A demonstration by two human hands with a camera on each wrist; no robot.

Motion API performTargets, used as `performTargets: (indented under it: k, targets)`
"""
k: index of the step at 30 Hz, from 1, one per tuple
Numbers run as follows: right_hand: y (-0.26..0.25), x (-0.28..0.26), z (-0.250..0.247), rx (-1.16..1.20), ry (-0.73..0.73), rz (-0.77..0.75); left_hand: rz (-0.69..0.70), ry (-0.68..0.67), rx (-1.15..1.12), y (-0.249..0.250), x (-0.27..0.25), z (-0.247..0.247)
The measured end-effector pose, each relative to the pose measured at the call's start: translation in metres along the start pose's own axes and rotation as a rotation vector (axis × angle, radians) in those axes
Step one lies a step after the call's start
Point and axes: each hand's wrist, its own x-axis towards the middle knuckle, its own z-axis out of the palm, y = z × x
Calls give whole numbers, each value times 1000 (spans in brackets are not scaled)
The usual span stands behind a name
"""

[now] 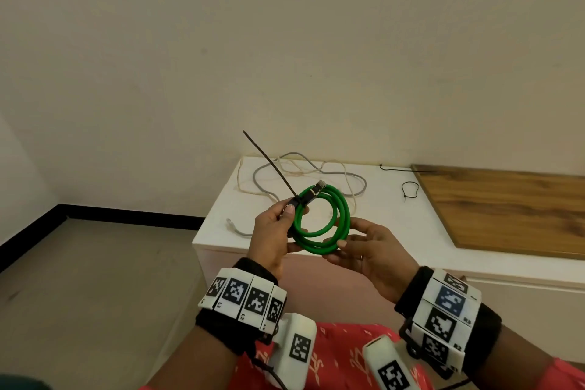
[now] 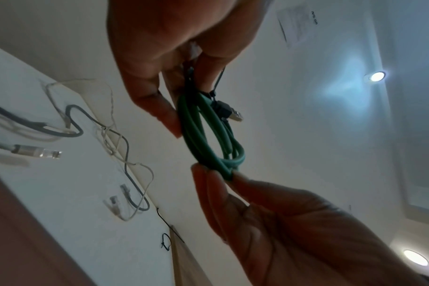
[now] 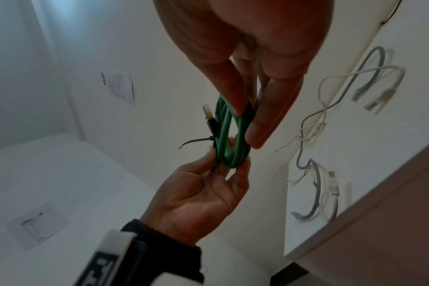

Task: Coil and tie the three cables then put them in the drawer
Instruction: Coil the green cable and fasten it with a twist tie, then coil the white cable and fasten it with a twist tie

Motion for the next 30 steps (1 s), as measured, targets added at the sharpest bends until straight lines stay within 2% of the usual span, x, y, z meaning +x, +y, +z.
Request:
performTargets:
  k: [5, 9, 12, 17, 20, 21, 30]
  targets:
    - [1, 3, -9, -102, 6, -56, -86, -43, -42, -2, 5, -1]
    - [-5, 12, -38, -103, 92, -24, -185, -45, -56, -13, 19, 18]
    - [-4, 21, -73, -146, 185, 24, -221, -93, 48, -24, 35, 41]
    - [-2, 40, -139, -193, 319, 112, -289, -289, 276, -52, 65, 85]
    - [1, 47, -150, -219, 351, 159, -320, -324, 351, -67, 76, 97]
    - [2, 60, -181, -220, 414, 185, -353, -389, 368, -87, 97, 128]
    - [31, 104, -219, -432, 505, 293, -405, -506, 563, -121, 127, 137]
